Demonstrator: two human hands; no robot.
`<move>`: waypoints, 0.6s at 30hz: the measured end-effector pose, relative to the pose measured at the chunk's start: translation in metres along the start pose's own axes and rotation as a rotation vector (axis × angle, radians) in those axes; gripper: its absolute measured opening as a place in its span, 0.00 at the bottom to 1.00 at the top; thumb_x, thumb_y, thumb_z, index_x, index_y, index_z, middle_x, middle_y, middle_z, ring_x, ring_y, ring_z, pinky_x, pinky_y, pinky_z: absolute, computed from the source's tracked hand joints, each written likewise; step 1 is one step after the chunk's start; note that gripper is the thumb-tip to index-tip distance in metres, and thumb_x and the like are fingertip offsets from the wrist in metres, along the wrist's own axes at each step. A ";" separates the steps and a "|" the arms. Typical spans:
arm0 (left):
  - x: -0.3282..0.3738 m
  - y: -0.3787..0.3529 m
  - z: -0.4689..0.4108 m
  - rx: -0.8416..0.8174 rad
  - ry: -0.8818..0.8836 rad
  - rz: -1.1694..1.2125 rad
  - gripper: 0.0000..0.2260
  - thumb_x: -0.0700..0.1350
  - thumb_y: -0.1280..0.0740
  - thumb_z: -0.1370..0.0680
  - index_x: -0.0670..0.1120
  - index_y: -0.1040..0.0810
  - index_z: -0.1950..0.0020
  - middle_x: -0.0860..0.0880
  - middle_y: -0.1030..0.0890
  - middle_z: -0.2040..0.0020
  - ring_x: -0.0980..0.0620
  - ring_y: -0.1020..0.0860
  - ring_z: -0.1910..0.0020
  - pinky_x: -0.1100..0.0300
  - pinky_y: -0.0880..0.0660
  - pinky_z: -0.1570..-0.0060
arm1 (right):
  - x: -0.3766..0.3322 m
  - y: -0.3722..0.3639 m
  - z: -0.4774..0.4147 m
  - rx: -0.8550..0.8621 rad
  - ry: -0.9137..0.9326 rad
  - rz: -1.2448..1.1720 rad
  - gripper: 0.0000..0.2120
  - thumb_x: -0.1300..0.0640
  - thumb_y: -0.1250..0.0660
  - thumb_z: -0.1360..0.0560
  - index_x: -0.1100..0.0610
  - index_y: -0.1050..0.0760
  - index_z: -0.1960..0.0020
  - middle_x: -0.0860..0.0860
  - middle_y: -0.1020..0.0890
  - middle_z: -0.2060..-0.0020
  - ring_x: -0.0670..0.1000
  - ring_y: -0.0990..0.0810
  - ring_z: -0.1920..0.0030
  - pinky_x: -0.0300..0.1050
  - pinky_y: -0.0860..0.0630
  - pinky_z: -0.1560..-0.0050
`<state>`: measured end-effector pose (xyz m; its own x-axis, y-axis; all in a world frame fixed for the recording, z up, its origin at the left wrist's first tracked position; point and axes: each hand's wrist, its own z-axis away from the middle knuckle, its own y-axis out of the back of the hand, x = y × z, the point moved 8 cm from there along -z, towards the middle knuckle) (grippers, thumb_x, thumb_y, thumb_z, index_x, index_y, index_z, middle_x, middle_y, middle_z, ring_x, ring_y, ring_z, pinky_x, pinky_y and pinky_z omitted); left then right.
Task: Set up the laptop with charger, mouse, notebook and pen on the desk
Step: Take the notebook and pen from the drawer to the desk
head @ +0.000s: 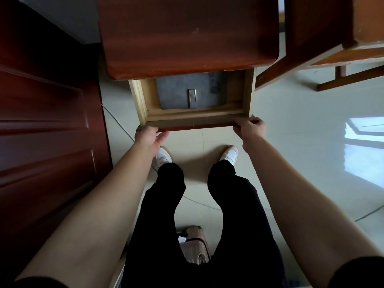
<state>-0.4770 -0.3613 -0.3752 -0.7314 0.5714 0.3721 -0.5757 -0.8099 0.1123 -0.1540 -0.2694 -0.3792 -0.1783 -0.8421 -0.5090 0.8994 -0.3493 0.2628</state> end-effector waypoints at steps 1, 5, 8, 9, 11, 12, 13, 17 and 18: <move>0.000 0.000 -0.002 -0.002 0.003 0.000 0.17 0.29 0.40 0.20 0.37 0.28 0.32 0.37 0.23 0.36 0.42 0.19 0.46 0.52 0.19 0.49 | 0.003 -0.001 -0.001 -0.004 -0.011 -0.003 0.15 0.67 0.27 0.27 0.60 0.27 0.43 0.58 0.20 0.49 0.58 0.16 0.51 0.36 0.20 0.65; -0.002 0.000 -0.012 -0.033 0.024 -0.005 0.14 0.30 0.41 0.20 0.41 0.26 0.37 0.38 0.22 0.40 0.44 0.20 0.52 0.50 0.20 0.45 | 0.011 -0.004 -0.010 0.004 -0.048 0.037 0.19 0.68 0.29 0.26 0.63 0.27 0.37 0.58 0.21 0.46 0.57 0.17 0.51 0.37 0.19 0.65; -0.005 -0.003 -0.016 -0.039 0.027 -0.021 0.15 0.31 0.41 0.19 0.42 0.27 0.34 0.39 0.22 0.39 0.42 0.20 0.49 0.48 0.21 0.42 | 0.014 -0.007 -0.016 0.000 -0.080 0.081 0.18 0.67 0.29 0.25 0.64 0.28 0.37 0.59 0.22 0.45 0.56 0.17 0.53 0.39 0.18 0.62; -0.008 -0.003 -0.018 -0.015 0.030 -0.033 0.14 0.32 0.40 0.18 0.41 0.27 0.34 0.39 0.22 0.39 0.43 0.20 0.49 0.49 0.21 0.43 | 0.015 -0.007 -0.018 0.004 -0.081 0.091 0.17 0.67 0.29 0.25 0.63 0.28 0.39 0.59 0.22 0.45 0.56 0.17 0.53 0.39 0.18 0.61; -0.008 -0.001 -0.016 0.048 0.033 -0.045 0.13 0.36 0.37 0.18 0.41 0.28 0.33 0.38 0.21 0.38 0.42 0.19 0.47 0.51 0.19 0.46 | 0.014 -0.005 -0.018 0.025 -0.063 0.090 0.15 0.66 0.30 0.25 0.61 0.29 0.41 0.59 0.22 0.47 0.58 0.16 0.52 0.42 0.17 0.59; -0.006 0.000 -0.015 0.087 0.026 -0.051 0.14 0.37 0.36 0.18 0.41 0.28 0.33 0.37 0.21 0.38 0.41 0.18 0.46 0.52 0.18 0.50 | 0.013 -0.004 -0.018 0.052 -0.044 0.093 0.15 0.65 0.30 0.25 0.61 0.28 0.40 0.59 0.20 0.47 0.59 0.15 0.53 0.44 0.16 0.57; -0.004 0.002 -0.014 0.135 0.014 -0.063 0.14 0.36 0.36 0.19 0.41 0.27 0.33 0.36 0.21 0.39 0.39 0.18 0.45 0.55 0.17 0.56 | 0.013 -0.001 -0.017 0.096 -0.022 0.103 0.17 0.63 0.31 0.26 0.61 0.28 0.38 0.59 0.19 0.47 0.58 0.14 0.55 0.46 0.16 0.55; 0.008 0.005 -0.002 0.284 -0.080 -0.100 0.14 0.37 0.37 0.22 0.42 0.25 0.36 0.39 0.19 0.42 0.41 0.15 0.54 0.63 0.23 0.74 | 0.007 0.005 0.002 0.209 0.127 0.127 0.24 0.52 0.33 0.29 0.54 0.29 0.34 0.53 0.17 0.45 0.55 0.15 0.48 0.53 0.21 0.39; 0.011 0.006 0.001 0.319 -0.102 -0.107 0.13 0.39 0.36 0.22 0.42 0.25 0.37 0.41 0.19 0.42 0.42 0.14 0.57 0.63 0.23 0.74 | 0.005 0.004 0.006 0.213 0.159 0.111 0.25 0.51 0.33 0.29 0.54 0.29 0.34 0.52 0.17 0.44 0.55 0.16 0.45 0.53 0.22 0.37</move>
<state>-0.4879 -0.3600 -0.3692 -0.6238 0.6522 0.4307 -0.4920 -0.7559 0.4319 -0.1534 -0.2774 -0.3753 -0.0031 -0.8108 -0.5854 0.8026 -0.3512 0.4822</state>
